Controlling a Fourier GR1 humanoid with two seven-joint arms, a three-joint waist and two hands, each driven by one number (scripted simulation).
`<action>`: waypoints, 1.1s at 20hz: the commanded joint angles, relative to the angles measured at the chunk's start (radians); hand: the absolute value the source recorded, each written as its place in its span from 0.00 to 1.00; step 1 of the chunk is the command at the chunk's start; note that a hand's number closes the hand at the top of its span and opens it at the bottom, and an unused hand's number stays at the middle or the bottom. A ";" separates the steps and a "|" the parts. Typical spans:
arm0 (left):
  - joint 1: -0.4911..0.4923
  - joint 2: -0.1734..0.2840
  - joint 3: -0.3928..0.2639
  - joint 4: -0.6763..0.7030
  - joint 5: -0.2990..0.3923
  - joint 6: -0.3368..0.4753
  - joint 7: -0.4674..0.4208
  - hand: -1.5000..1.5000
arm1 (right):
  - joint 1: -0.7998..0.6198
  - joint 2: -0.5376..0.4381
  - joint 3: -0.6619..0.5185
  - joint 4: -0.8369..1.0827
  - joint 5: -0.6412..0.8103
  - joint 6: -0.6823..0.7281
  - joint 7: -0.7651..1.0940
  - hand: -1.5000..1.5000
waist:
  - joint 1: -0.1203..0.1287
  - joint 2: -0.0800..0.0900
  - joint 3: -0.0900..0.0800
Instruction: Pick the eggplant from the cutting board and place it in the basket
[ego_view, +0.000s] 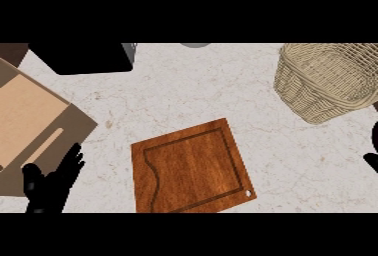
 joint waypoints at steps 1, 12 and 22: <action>0.008 -0.002 -0.025 0.050 -0.007 -0.014 0.052 0.50 | -0.040 -0.077 -0.230 0.176 -0.191 0.140 -0.004 1.00 | 0.029 0.010 -0.009; -0.086 -0.011 -0.029 0.123 -0.034 -0.058 0.049 0.50 | -0.233 -0.142 -0.208 0.641 -0.090 0.395 -0.112 1.00 | 0.104 0.024 -0.011; -0.098 -0.058 -0.044 0.136 -0.067 -0.045 0.030 0.50 | -0.441 0.054 -0.061 0.974 0.101 0.427 -0.260 1.00 | 0.113 0.025 -0.010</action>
